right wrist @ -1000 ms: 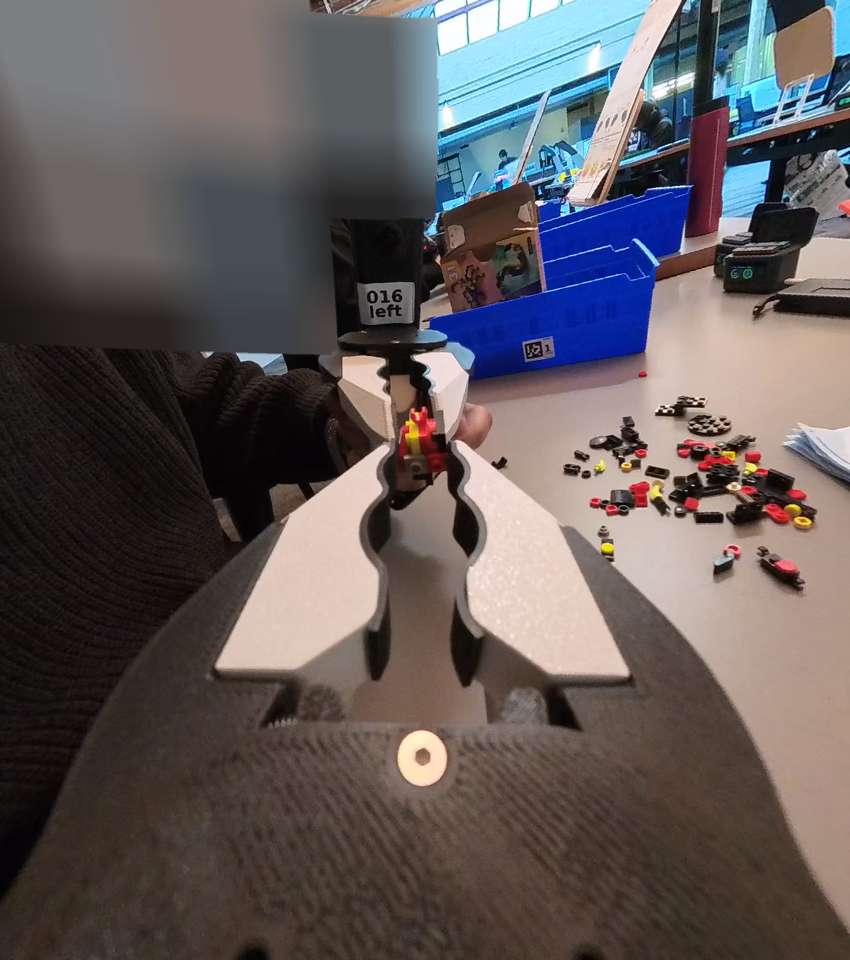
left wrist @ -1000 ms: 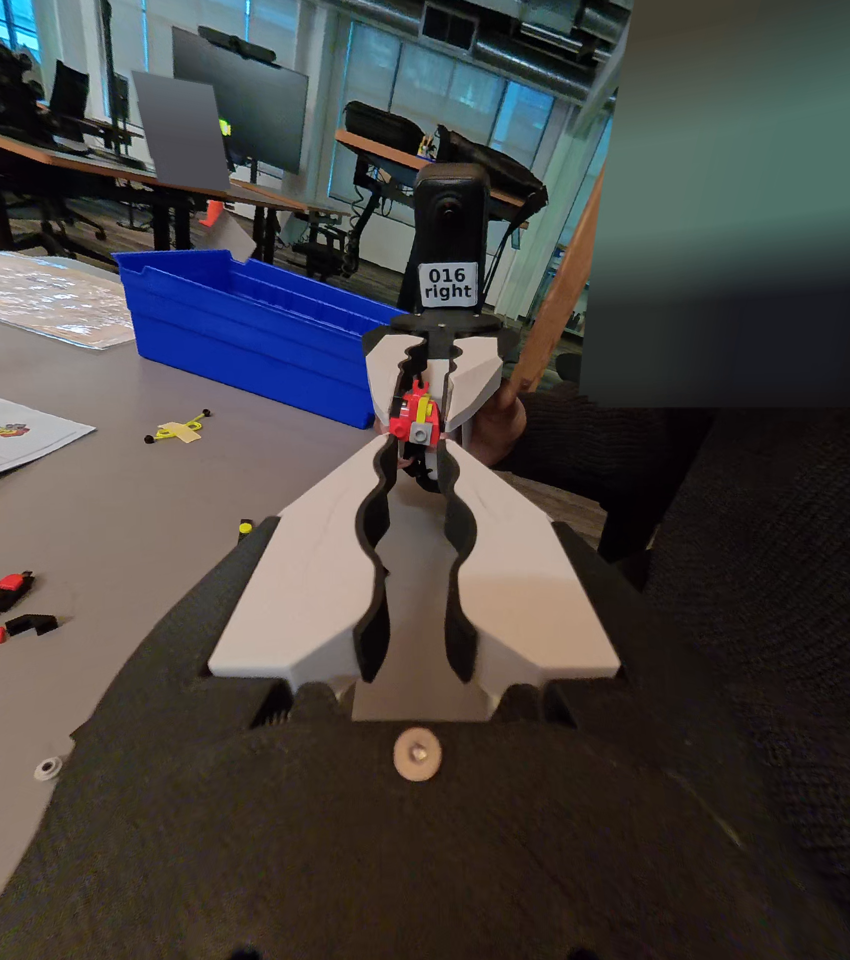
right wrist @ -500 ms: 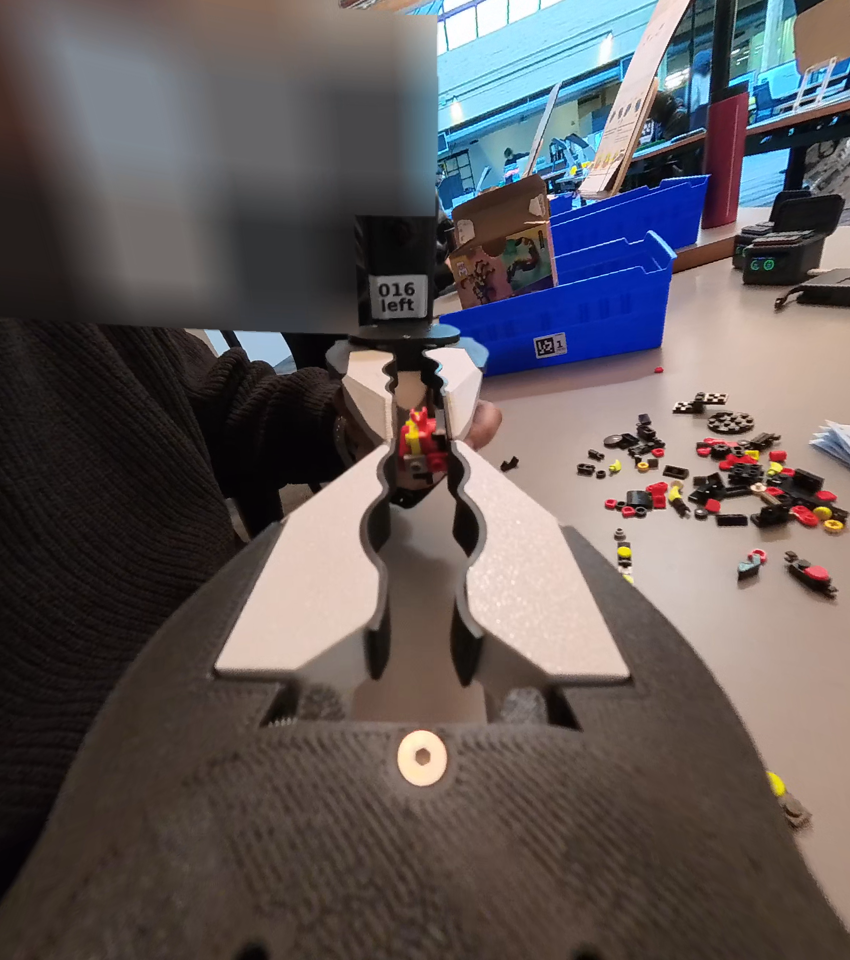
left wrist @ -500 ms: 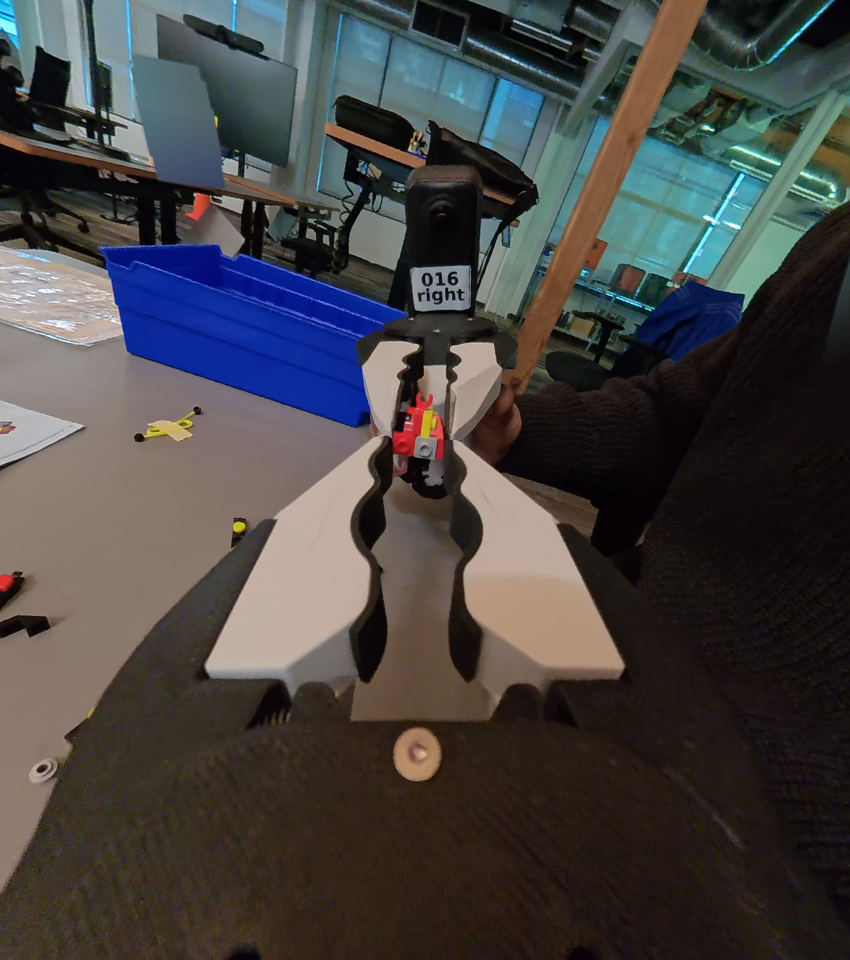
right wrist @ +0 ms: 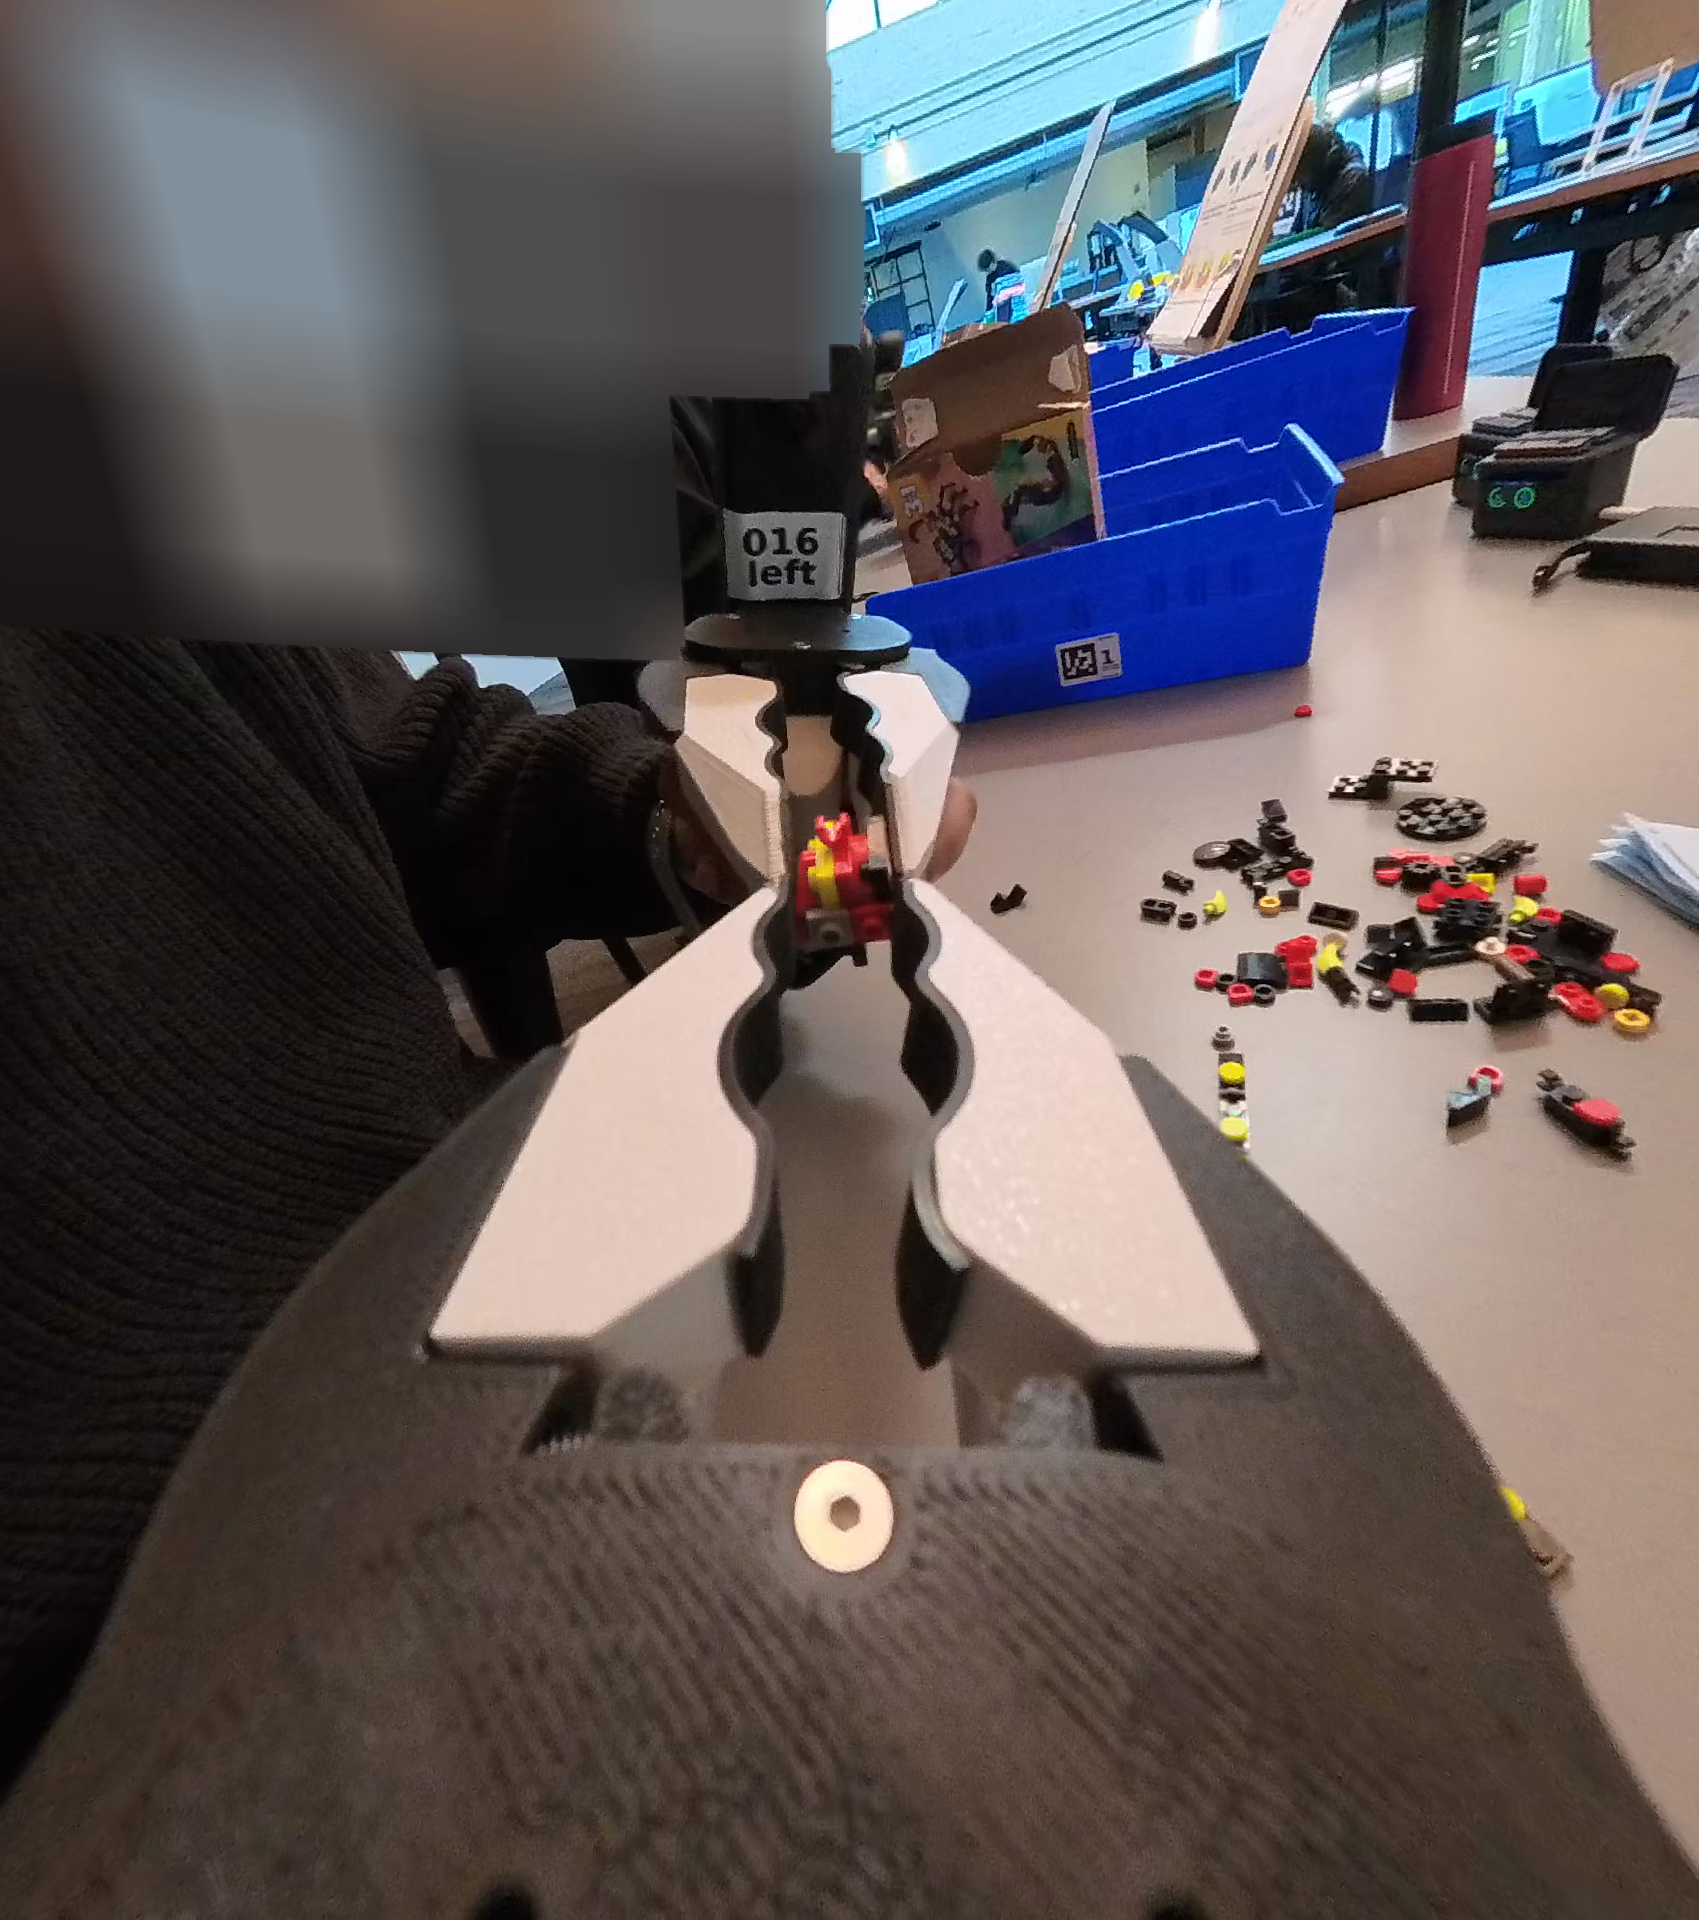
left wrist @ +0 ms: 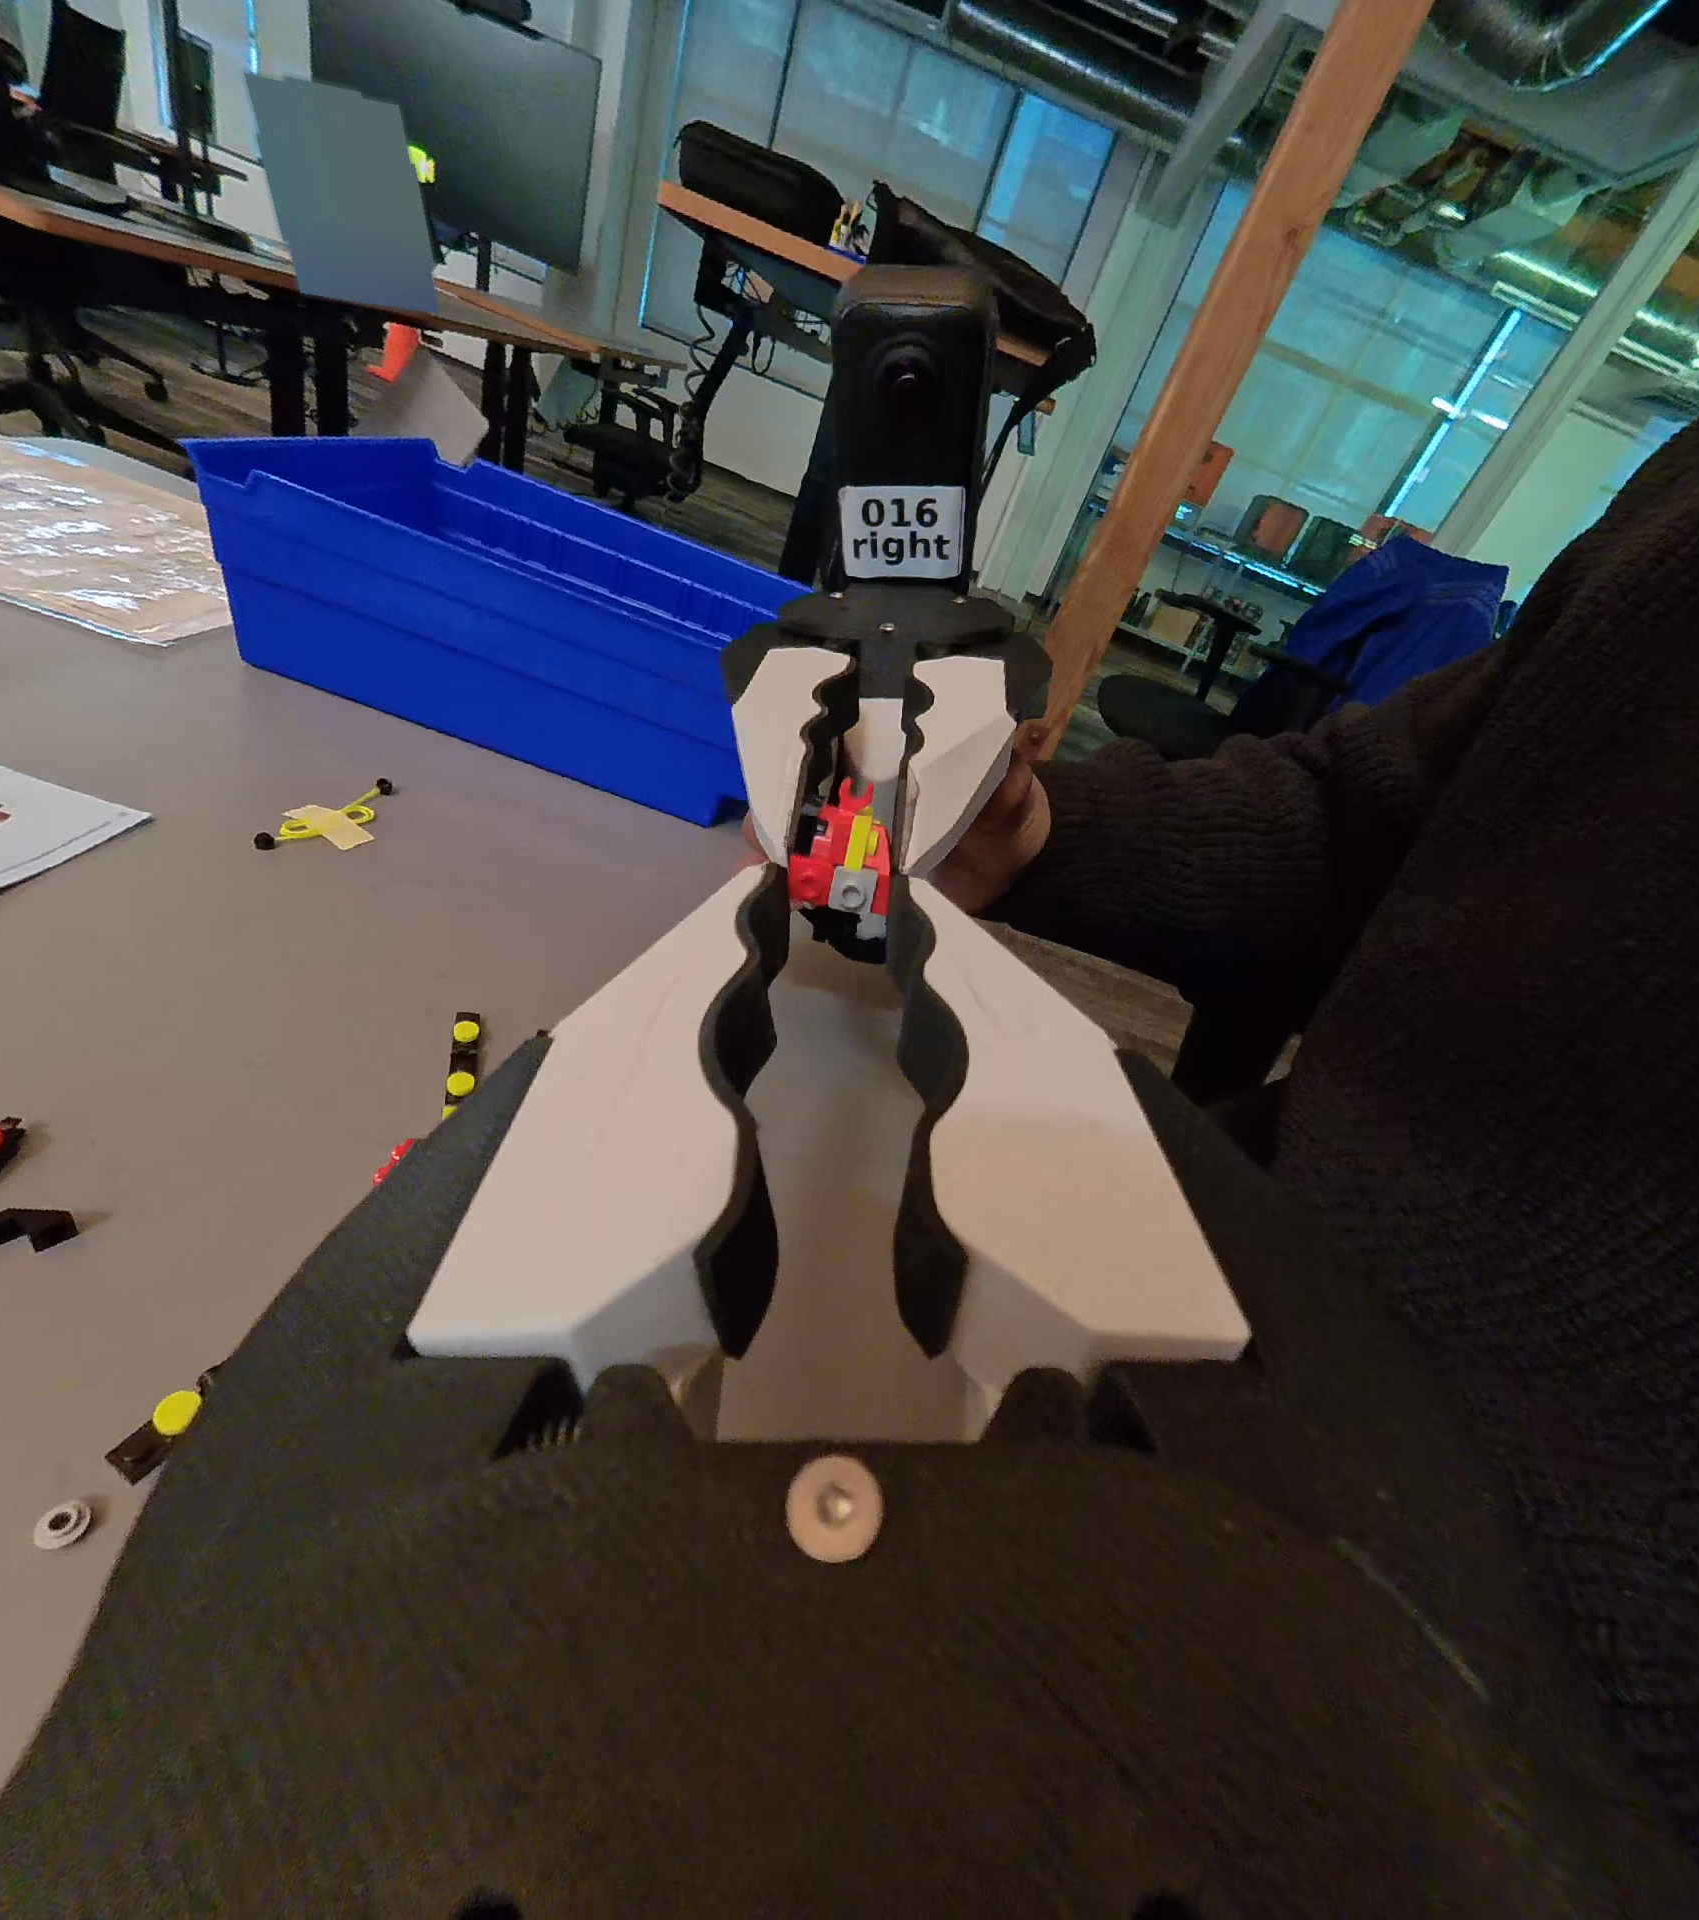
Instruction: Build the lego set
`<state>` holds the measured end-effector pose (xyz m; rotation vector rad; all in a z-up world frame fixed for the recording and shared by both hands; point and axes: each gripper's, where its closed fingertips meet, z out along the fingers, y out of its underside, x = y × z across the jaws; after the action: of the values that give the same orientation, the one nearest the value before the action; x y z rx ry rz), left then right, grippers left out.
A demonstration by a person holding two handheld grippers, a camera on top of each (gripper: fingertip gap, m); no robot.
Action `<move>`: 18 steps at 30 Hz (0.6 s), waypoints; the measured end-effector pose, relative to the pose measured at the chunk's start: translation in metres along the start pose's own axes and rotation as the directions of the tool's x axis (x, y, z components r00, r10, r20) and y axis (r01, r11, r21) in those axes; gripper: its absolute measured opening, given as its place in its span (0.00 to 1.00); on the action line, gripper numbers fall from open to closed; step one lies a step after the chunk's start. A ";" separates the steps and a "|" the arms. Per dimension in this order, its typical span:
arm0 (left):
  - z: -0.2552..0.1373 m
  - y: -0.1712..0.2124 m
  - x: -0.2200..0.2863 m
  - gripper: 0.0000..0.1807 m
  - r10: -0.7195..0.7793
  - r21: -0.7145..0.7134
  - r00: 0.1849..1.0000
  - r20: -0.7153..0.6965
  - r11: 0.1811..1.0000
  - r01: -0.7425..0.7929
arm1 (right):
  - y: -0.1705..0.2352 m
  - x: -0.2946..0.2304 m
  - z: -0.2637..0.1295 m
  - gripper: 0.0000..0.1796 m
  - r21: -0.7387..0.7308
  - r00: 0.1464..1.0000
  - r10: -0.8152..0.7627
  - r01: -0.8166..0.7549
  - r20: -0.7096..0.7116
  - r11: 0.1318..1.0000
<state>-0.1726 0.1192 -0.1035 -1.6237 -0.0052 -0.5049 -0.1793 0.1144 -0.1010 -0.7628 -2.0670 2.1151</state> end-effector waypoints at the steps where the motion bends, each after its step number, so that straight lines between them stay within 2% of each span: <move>1: 0.000 -0.001 0.000 0.09 -0.001 0.004 1.000 0.001 1.000 0.001 | -0.001 0.000 0.000 0.09 0.005 1.000 -0.006 0.006 -0.005 1.000; 5: -0.005 -0.008 -0.006 0.09 -0.027 0.045 1.000 0.000 0.999 0.027 | -0.008 0.006 0.005 0.10 0.048 0.998 -0.019 0.022 -0.060 0.999; 9: -0.008 -0.011 -0.007 0.09 -0.038 0.067 0.999 -0.002 0.997 0.038 | -0.011 0.008 0.002 0.18 0.065 0.998 -0.003 0.008 -0.068 0.998; 18: -0.004 -0.006 -0.005 0.09 -0.034 0.040 0.999 -0.014 0.999 0.035 | -0.006 0.004 0.002 0.09 0.061 0.999 0.043 -0.043 -0.005 0.997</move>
<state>-0.1795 0.1176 -0.0997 -1.5829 -0.0333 -0.5388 -0.1854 0.1142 -0.0961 -0.8115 -1.9907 2.1839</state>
